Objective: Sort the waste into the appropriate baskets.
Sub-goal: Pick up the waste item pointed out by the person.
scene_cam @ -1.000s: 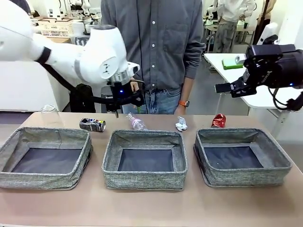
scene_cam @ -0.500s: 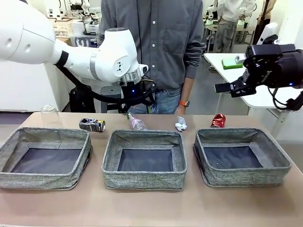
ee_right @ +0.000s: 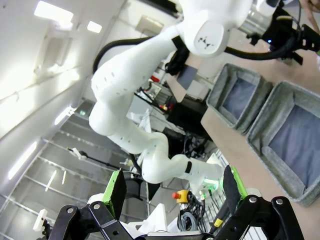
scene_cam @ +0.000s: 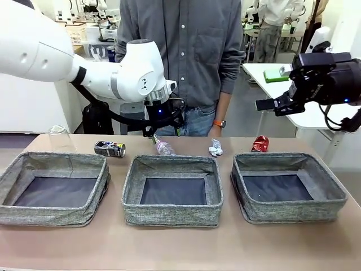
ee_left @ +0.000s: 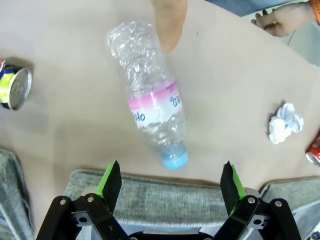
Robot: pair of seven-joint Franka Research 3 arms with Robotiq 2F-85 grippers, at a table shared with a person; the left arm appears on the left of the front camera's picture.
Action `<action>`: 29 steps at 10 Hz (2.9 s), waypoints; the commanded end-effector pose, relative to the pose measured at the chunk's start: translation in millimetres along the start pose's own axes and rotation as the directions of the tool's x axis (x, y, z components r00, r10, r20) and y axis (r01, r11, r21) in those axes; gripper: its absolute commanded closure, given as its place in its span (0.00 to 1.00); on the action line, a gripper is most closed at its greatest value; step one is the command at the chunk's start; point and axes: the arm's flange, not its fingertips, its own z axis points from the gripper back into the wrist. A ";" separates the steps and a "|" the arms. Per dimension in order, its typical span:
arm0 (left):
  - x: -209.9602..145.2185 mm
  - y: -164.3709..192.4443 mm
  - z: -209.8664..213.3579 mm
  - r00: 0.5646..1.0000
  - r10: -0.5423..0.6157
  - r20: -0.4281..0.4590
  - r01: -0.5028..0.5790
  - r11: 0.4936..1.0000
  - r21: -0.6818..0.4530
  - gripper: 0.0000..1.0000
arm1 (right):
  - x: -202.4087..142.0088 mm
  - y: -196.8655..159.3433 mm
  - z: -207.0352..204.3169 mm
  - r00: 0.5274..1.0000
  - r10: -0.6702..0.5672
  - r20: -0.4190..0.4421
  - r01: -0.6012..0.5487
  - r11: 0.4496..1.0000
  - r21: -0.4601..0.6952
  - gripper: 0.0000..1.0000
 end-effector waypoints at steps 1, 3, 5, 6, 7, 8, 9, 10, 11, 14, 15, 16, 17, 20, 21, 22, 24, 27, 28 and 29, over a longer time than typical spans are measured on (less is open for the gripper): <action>13.9 -5.1 -9.3 1.000 -0.014 0.002 0.014 1.000 -0.023 0.00 | 1.4 -0.9 -1.9 1.000 0.027 0.014 -0.028 0.999 0.023 0.00; 18.6 -1.5 -26.0 1.000 0.018 0.001 -0.018 1.000 -0.008 0.00 | 1.4 -0.9 -1.9 1.000 0.027 0.014 -0.028 0.999 0.023 0.00; 19.7 5.6 -39.2 0.999 0.043 0.011 -0.043 0.999 0.001 0.00 | 1.4 -0.9 -1.9 1.000 0.027 0.014 -0.028 0.999 0.023 0.00; 19.9 10.0 -44.9 0.997 0.044 0.063 -0.042 0.999 -0.033 0.00 | 1.4 -0.9 -1.9 1.000 0.027 0.014 -0.028 0.999 0.023 0.00; 20.3 10.6 -52.5 0.995 0.059 0.079 -0.057 0.998 -0.027 0.00 | 1.4 -0.9 -1.9 1.000 0.027 0.014 -0.028 0.999 0.023 0.00; 21.2 11.3 -60.7 0.995 0.060 0.079 -0.059 0.998 -0.016 0.00 | 1.4 -0.9 -1.9 1.000 0.027 0.014 -0.028 0.999 0.023 0.00; 22.0 11.7 -67.4 0.993 0.069 0.092 -0.068 0.998 -0.014 0.00 | 1.4 -0.9 -1.9 1.000 0.027 0.014 -0.028 0.999 0.023 0.00; 22.7 13.1 -72.5 0.991 0.081 0.107 -0.082 0.997 0.005 0.00 | 1.4 -0.9 -1.9 1.000 0.027 0.014 -0.028 0.999 0.023 0.00; 22.9 13.5 -76.1 0.991 0.086 0.105 -0.089 0.996 0.029 0.00 | 1.4 -0.9 -1.9 1.000 0.027 0.014 -0.028 0.999 0.023 0.00; 22.5 14.3 -79.8 0.989 0.087 0.120 -0.093 0.995 0.043 0.00 | 1.4 -0.9 -1.9 1.000 0.027 0.014 -0.028 0.999 0.023 0.00; 22.2 14.9 -79.6 0.989 0.084 0.123 -0.090 0.995 0.046 0.00 | 1.4 -0.9 -1.9 1.000 0.027 0.014 -0.028 0.999 0.023 0.00; 22.3 15.7 -79.3 0.988 0.086 0.131 -0.094 0.994 0.052 0.00 | 1.4 -0.9 -1.9 1.000 0.027 0.014 -0.028 0.999 0.023 0.00; 22.6 15.9 -80.0 0.986 0.083 0.143 -0.095 0.992 0.079 0.00 | 1.4 -0.9 -1.9 1.000 0.027 0.014 -0.028 0.999 0.023 0.00; 19.6 16.6 -78.0 0.986 0.090 0.140 -0.105 0.990 0.099 0.60 | 1.4 -0.9 -1.9 1.000 0.027 0.014 -0.028 0.999 0.023 0.00; 15.6 17.1 -74.3 0.987 0.100 0.129 -0.113 0.989 0.095 0.65 | 1.4 -0.9 -1.9 1.000 0.027 0.014 -0.028 0.999 0.023 0.00; 12.1 17.9 -70.5 0.987 0.119 0.109 -0.130 0.987 0.092 0.76 | 1.4 -0.9 -1.9 1.000 0.027 0.014 -0.028 0.999 0.023 0.00; 8.6 18.3 -66.6 0.985 0.146 0.089 -0.154 0.983 0.098 0.76 | 1.4 -0.9 -1.9 1.000 0.027 0.014 -0.028 0.999 0.023 0.00; 7.6 18.1 -62.2 0.983 0.162 0.084 -0.167 0.984 0.059 0.76 | 1.4 -0.9 -1.9 1.000 0.027 0.014 -0.028 0.999 0.023 0.00; 7.8 17.6 -59.0 0.978 0.192 0.077 -0.195 0.980 0.033 0.76 | 1.4 -0.9 -1.9 1.000 0.027 0.014 -0.028 0.999 0.023 0.00; 8.2 15.8 -52.7 0.967 0.248 0.059 -0.247 0.969 -0.023 0.76 | 1.4 -0.9 -1.9 1.000 0.027 0.014 -0.028 0.999 0.023 0.00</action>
